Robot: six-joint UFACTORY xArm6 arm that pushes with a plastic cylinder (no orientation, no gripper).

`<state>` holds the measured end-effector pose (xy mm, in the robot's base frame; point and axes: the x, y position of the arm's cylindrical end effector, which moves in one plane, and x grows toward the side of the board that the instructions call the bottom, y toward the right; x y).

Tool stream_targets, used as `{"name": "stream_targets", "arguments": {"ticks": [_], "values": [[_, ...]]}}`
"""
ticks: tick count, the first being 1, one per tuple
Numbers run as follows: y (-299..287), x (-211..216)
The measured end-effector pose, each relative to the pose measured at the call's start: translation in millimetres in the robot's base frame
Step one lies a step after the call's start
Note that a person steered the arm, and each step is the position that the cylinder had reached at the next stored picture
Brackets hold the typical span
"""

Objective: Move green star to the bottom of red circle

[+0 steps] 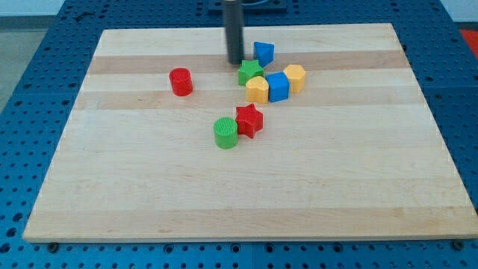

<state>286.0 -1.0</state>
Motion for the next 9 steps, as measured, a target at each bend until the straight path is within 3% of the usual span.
{"name": "stream_targets", "arguments": {"ticks": [2,3,6,7,9], "values": [[60.7,18.8],[53.0,32.9],[-77.1,45.0],[-81.6,53.9],[-71.7,19.3]]}}
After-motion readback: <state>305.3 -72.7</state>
